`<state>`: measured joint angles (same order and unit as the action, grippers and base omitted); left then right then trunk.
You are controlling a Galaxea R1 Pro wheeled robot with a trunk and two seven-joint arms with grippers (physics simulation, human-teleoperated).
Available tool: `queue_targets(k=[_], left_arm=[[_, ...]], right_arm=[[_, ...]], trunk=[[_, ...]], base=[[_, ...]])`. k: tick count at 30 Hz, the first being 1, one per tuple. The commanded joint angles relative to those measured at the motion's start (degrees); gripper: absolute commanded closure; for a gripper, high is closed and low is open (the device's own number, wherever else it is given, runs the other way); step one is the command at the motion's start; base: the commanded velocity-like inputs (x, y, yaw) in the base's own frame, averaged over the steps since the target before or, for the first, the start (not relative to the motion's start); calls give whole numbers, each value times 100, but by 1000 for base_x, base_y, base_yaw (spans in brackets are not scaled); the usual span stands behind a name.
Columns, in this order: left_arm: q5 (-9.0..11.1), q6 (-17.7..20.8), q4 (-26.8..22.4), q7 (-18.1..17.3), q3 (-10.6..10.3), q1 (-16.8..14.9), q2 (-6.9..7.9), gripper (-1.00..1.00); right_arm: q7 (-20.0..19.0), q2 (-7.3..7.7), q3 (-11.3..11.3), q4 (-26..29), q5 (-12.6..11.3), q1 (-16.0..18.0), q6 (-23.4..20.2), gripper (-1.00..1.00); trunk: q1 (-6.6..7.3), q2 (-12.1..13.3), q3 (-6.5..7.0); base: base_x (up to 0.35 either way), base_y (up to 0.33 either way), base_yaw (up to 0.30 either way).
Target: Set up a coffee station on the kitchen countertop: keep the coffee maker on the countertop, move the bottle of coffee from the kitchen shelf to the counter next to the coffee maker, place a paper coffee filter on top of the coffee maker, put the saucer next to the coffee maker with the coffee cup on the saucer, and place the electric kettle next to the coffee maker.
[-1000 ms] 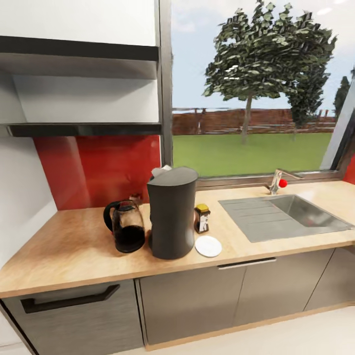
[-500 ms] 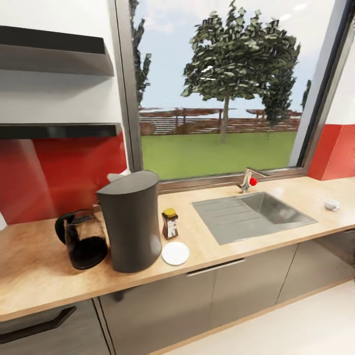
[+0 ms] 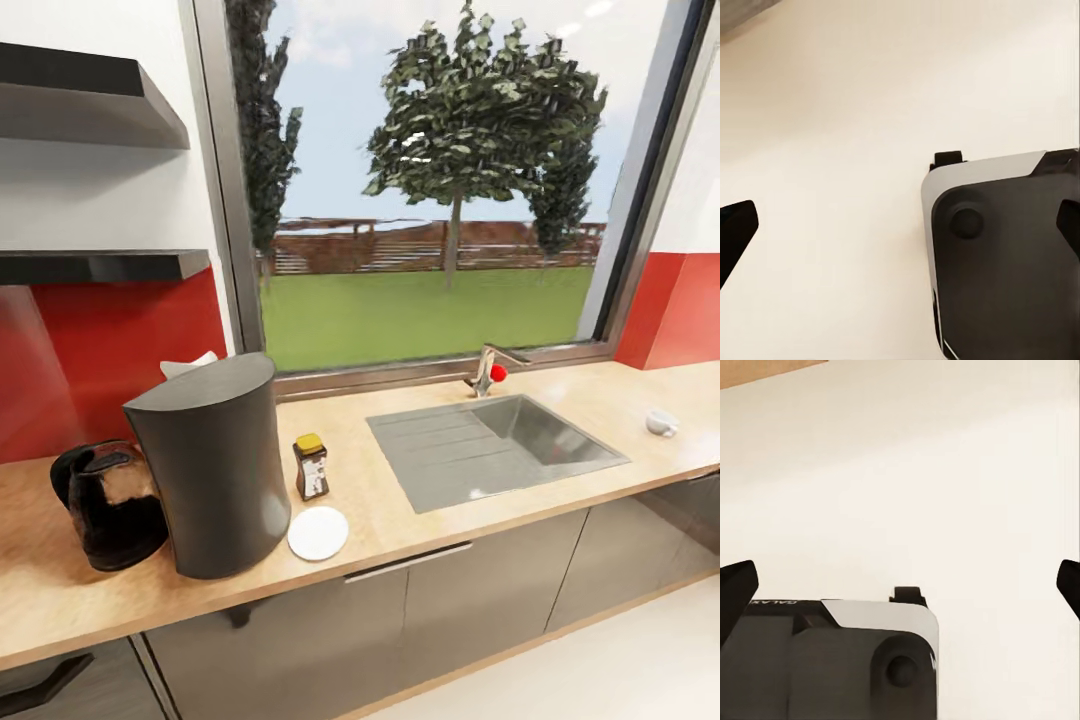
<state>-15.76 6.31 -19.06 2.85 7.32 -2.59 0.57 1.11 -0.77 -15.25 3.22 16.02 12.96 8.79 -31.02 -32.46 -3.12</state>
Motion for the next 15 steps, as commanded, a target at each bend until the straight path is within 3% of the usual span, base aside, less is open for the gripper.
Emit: queue_targets(k=[1,15], left_arm=[[-59,26,-12,-4,33,-3,-4,-100],[-59,19,-10,-4,38,0,-4,-100]], right_arm=[[12,-2,-48,-5,59,5,18,-100],[12,-2,-48,-5,59,5,18,-100]], trunk=[[-4,-9,-11],[-4,-9,-11]], base=[[155,-243,0],[154,-243,0]])
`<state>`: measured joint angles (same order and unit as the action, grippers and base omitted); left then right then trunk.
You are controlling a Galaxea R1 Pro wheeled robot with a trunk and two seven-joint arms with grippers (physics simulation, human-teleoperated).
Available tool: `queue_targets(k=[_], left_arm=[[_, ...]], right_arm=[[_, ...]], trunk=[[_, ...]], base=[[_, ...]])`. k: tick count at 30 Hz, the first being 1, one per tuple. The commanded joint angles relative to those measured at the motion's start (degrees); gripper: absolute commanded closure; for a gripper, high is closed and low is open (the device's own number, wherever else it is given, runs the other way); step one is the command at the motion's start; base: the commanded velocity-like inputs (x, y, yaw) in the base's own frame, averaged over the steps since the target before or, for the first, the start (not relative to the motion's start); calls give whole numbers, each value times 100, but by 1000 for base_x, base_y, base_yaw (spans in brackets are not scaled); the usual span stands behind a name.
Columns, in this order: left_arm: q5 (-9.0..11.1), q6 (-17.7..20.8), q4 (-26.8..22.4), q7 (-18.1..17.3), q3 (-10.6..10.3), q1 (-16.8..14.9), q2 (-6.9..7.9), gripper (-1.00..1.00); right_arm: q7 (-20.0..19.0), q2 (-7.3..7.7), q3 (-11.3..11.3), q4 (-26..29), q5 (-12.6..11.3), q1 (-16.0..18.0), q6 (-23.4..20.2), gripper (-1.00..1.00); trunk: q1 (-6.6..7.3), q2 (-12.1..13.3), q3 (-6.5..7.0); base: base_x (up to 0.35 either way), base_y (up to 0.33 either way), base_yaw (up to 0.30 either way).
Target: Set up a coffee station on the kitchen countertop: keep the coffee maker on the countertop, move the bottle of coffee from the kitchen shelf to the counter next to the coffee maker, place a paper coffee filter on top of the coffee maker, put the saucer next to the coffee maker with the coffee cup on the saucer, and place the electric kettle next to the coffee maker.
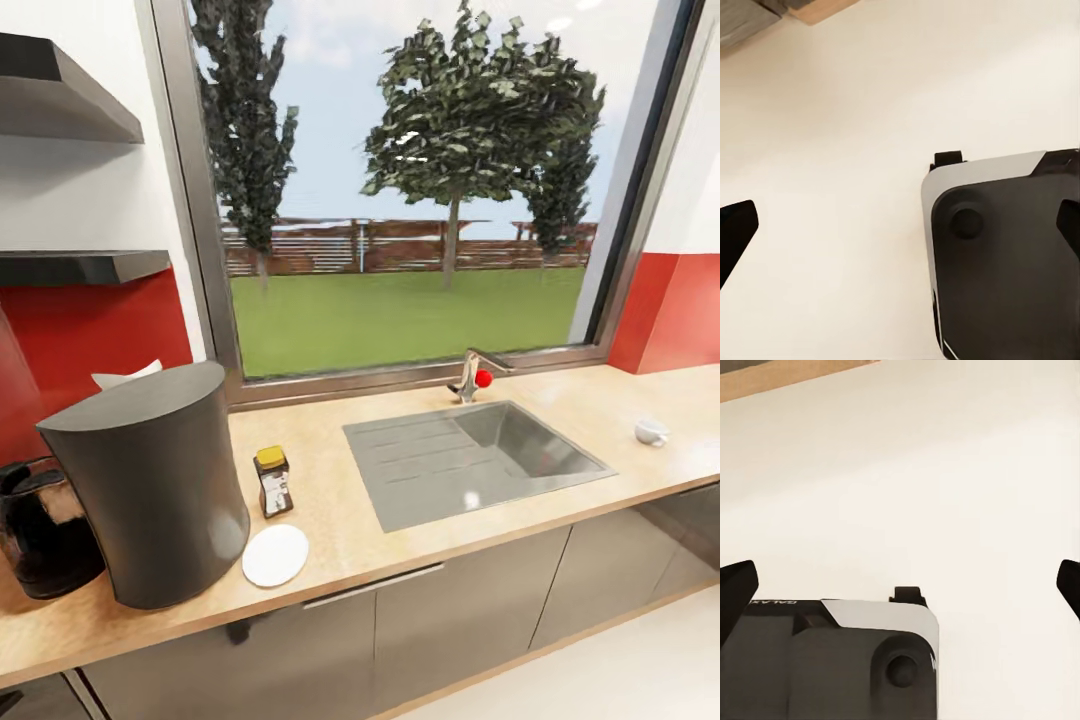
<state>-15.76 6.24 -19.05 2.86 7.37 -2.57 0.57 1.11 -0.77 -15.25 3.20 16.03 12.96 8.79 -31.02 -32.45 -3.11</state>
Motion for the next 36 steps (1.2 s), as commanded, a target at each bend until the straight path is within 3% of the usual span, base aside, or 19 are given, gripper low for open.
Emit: queue_targets(k=[1,36], left_arm=[[-59,27,-11,-5,35,-4,-4,-100],[-50,27,-11,153,37,2,-13,-100]], right_arm=[[12,-2,-48,-4,58,5,17,-100],[12,-2,-48,-4,58,5,17,-100]], trunk=[[-3,-10,-12],[-3,-10,-12]], base=[[147,-246,0],[109,-266,0]])
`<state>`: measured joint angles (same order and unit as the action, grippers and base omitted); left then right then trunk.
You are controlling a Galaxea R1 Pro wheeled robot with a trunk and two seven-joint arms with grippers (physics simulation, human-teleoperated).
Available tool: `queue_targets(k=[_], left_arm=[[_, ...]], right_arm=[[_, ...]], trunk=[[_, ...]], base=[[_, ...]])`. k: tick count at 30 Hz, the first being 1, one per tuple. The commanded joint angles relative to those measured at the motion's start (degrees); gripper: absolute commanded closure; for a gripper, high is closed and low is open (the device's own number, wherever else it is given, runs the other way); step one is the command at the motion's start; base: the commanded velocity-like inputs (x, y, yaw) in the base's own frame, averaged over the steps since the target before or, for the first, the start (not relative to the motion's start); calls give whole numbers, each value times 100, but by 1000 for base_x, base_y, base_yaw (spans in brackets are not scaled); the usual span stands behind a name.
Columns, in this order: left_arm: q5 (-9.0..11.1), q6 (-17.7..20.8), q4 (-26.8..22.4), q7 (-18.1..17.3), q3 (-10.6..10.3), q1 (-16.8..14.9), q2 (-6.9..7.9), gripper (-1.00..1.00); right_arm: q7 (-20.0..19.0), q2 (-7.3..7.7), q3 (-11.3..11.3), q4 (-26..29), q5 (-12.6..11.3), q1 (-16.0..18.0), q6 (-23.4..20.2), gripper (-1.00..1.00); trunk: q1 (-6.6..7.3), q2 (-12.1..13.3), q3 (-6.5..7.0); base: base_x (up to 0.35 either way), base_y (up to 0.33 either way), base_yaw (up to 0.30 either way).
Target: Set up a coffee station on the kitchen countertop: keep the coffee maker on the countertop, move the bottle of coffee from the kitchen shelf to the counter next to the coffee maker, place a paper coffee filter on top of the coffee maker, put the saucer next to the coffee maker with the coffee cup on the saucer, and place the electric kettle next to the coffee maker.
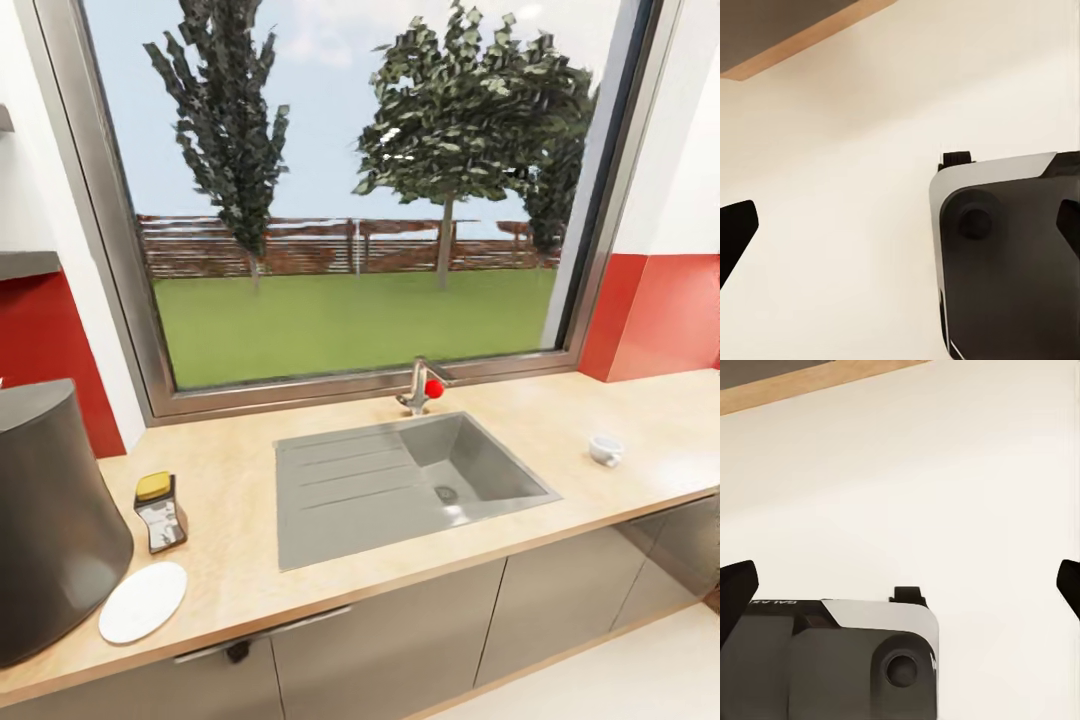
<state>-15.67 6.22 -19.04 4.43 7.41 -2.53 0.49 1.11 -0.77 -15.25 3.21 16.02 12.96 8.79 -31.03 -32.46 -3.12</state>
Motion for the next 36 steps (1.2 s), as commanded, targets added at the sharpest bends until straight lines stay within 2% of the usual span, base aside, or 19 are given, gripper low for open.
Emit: queue_targets(k=[1,22,36], left_arm=[[-59,29,-12,-3,32,-2,-4,-100],[-59,26,101,-3,40,-2,-5,-100],[-59,20,102,-3,32,-2,-5,-100]], right_arm=[[12,-2,-48,-5,59,5,18,-100],[12,-16,-64,4,31,5,18,-100],[12,-28,-66,4,24,5,18,-100]], trunk=[[-3,-9,-11],[-3,-9,-15],[-3,-9,-109]], base=[[98,-270,0],[44,-297,1],[0,-318,101]])
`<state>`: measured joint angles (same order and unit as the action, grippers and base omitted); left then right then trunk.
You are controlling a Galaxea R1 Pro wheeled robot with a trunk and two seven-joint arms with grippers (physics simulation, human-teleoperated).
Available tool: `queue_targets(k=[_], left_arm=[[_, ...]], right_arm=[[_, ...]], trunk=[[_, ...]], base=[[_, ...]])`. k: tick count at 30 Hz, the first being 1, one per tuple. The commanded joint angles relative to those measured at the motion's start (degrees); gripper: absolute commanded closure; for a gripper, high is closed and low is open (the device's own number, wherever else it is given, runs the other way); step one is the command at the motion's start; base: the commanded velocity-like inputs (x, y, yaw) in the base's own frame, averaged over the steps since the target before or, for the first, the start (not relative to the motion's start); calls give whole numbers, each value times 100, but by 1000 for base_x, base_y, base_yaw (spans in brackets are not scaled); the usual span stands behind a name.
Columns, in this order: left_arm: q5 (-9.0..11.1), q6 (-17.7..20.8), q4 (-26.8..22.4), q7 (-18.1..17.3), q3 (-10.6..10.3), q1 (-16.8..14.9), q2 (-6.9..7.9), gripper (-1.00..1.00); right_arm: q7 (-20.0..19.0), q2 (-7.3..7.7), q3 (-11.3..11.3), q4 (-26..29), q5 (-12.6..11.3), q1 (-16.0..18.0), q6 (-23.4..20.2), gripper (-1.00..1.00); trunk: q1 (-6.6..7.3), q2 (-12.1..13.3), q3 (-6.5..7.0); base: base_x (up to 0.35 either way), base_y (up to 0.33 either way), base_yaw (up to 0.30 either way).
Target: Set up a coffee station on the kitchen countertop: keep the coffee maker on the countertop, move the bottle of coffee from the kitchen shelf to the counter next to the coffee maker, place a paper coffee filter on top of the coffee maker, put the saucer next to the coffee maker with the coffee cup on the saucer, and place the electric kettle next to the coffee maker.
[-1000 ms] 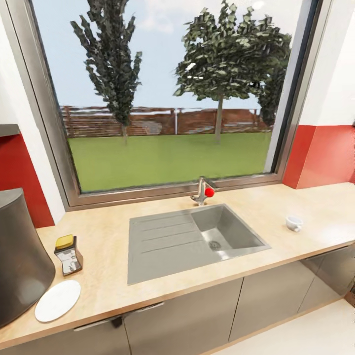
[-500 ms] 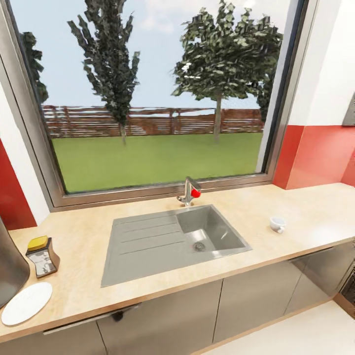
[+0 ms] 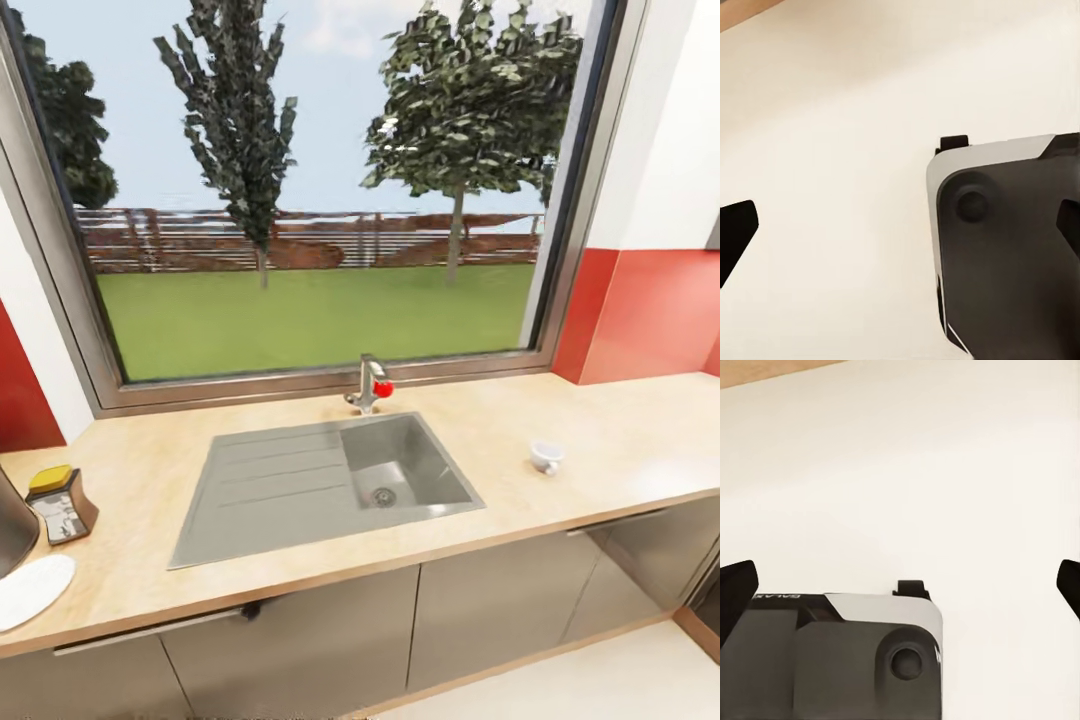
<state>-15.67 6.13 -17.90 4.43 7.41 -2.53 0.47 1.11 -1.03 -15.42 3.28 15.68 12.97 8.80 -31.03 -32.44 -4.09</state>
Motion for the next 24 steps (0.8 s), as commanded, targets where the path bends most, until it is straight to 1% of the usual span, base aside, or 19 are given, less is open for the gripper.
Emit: queue_targets(k=[1,7,22,24], left_arm=[[-59,26,-11,-4,33,-2,-3,-100],[-58,12,-11,-4,33,-2,-3,-100],[-56,2,-11,-4,33,-2,-3,-100],[-56,2,-10,-4,33,-2,-3,-100]], right_arm=[[12,-2,-49,-3,58,4,17,-100],[12,-2,-49,-3,58,4,17,-100],[12,-11,-49,-4,61,4,17,-100],[12,-18,-49,-4,59,4,17,-100]], trunk=[[-3,-11,-19],[-3,-11,-60],[-3,-11,-70],[-3,-11,-70]], base=[[0,-319,123],[0,-319,98],[0,-319,8],[0,-319,157]])
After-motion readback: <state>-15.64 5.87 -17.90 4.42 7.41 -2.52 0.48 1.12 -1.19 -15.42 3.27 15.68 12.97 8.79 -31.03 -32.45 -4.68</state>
